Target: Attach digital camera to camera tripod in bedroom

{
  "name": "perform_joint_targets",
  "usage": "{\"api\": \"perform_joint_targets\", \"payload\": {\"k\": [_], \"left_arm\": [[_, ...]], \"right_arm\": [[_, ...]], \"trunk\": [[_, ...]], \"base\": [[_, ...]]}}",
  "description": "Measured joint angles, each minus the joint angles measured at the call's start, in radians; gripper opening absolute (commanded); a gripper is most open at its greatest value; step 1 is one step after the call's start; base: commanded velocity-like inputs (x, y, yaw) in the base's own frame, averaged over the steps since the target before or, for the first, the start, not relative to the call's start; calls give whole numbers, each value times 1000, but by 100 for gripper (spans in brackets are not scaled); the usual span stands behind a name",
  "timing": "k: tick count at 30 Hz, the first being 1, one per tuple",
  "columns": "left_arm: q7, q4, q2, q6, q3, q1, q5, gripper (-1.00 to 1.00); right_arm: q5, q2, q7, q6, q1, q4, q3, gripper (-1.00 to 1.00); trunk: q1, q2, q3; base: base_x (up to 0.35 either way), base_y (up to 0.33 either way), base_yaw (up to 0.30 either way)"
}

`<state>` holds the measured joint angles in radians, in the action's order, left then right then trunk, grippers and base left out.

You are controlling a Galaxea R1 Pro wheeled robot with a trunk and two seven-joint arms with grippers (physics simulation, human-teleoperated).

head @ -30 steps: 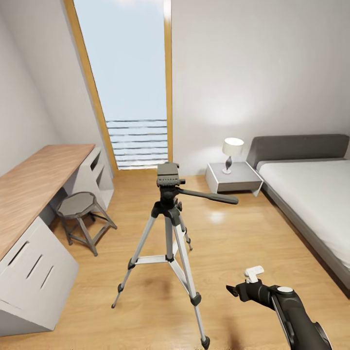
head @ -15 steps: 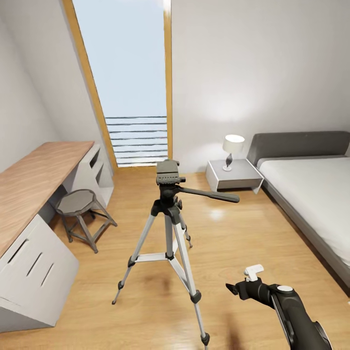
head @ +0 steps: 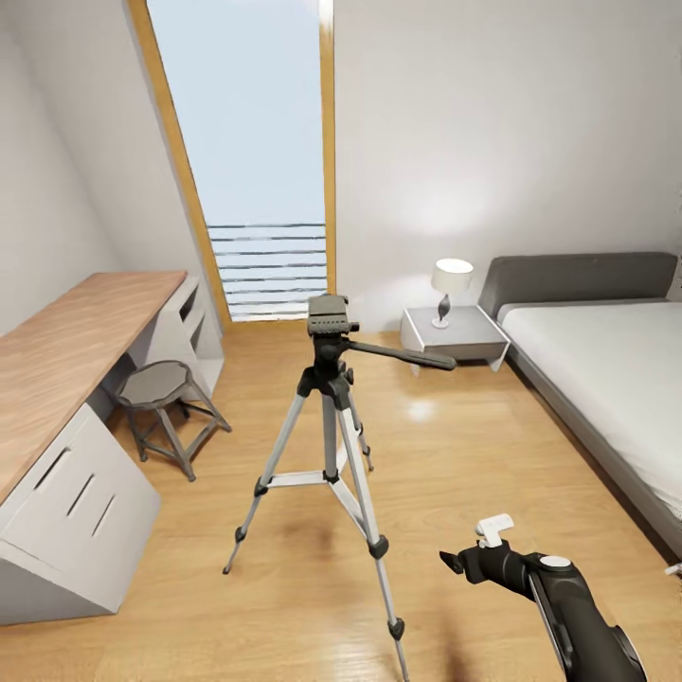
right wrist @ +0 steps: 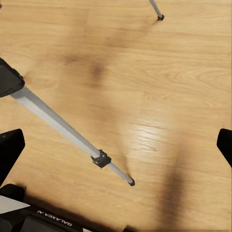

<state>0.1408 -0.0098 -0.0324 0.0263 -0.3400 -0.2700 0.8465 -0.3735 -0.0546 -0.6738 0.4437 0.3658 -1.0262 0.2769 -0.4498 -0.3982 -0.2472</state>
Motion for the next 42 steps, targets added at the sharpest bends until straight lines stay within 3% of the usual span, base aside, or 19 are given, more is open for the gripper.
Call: {"api": "perform_joint_targets", "payload": {"k": [23,30,33,37,42], "left_arm": [[0,0,1,0,0,0,1,-100],[0,0,0,0,0,0,0,-100],[0,0,0,0,0,0,0,-100],[0,0,0,0,0,0,0,-100],[0,0,0,0,0,0,0,-100]], "right_arm": [[0,6,3,-19,0,-5,-5,100],[3,3,-22,-33,0,-48,-6,100],[16,2,-64,-6,0,-78,-9,100],[57,7,-204,74,0,-172,-13,100],[78,11,-361,150,0,-294,-15,100]], "trunk": [[0,0,0],[0,0,0],[0,0,0],[0,0,0],[0,0,0]], "base": [[-67,0,0],[-14,0,0],[-3,0,0],[-1,0,0],[0,0,0]]}}
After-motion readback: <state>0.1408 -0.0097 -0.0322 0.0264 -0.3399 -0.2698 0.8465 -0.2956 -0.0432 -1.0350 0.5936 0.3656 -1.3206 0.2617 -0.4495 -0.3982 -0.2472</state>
